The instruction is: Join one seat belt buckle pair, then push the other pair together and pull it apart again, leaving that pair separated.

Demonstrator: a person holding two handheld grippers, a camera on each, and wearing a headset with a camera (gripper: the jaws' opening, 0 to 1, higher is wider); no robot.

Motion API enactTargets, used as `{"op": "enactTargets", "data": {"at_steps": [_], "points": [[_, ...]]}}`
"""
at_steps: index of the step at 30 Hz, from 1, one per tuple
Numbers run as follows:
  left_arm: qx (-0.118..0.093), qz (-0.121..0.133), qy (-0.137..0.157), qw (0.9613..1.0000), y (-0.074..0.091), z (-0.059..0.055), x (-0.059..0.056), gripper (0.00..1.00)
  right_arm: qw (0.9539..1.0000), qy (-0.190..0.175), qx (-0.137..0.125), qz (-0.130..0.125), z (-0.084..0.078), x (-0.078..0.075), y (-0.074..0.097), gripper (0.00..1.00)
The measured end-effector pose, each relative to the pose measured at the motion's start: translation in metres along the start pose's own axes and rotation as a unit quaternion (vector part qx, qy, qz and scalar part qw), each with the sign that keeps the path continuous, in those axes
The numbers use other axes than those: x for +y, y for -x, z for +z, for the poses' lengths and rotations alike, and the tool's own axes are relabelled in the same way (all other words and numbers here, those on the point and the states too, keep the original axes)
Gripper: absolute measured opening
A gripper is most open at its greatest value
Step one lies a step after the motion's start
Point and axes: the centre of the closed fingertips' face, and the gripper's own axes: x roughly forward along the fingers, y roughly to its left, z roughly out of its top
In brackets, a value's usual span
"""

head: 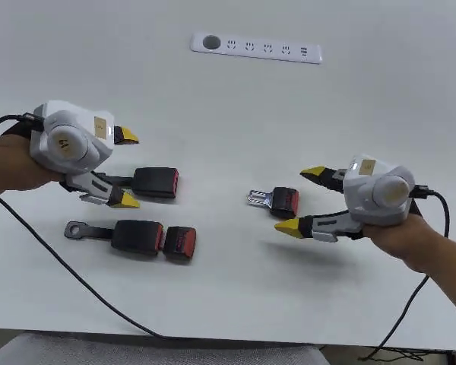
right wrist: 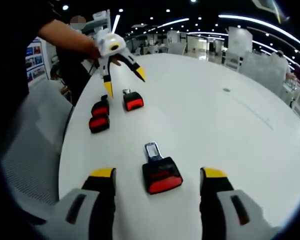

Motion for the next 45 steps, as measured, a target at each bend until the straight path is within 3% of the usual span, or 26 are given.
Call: {"op": "enactTargets", "data": {"at_steps": [4,10,13,15,20,25,28,34,45], "points": [[0.003,-0.011,0.006,0.9999,-0.014,-0.004,-0.001,0.68,0.9995,-0.006,0.018,0.027,-0.008,0.006,-0.007,0.68],[0.000,-0.033,0.025,0.9991,-0.027,-0.010,-0.007,0.58,0.9989,0.011,0.023,0.040,-0.005,0.007,-0.017,0.63],[0.006,-0.036,0.015,0.9992,-0.031,-0.013,-0.007,0.57,0.9982,0.021,0.032,0.046,-0.008,0.008,-0.020,0.61],[-0.003,-0.041,0.018,0.9990,-0.032,-0.010,-0.006,0.56,0.9974,0.031,0.043,0.050,-0.013,0.007,-0.020,0.58],[-0.007,-0.052,0.017,0.9985,-0.033,-0.005,-0.005,0.48,0.9968,0.048,0.039,0.050,-0.013,0.004,-0.021,0.53],[-0.006,-0.062,0.001,0.9980,-0.034,-0.003,-0.007,0.36,0.9957,0.074,0.037,0.043,-0.015,-0.003,-0.021,0.39],[-0.006,-0.062,-0.001,0.9981,-0.034,-0.004,-0.006,0.35,0.9945,0.088,0.032,0.047,-0.015,-0.003,-0.022,0.38],[-0.002,-0.071,-0.017,0.9973,-0.034,-0.005,-0.007,0.35,0.9960,0.073,0.006,0.051,-0.015,-0.006,-0.022,0.37],[0.004,-0.083,-0.029,0.9961,-0.036,-0.006,-0.007,0.35,0.9955,0.074,-0.003,0.059,-0.009,-0.005,-0.025,0.37]]}}
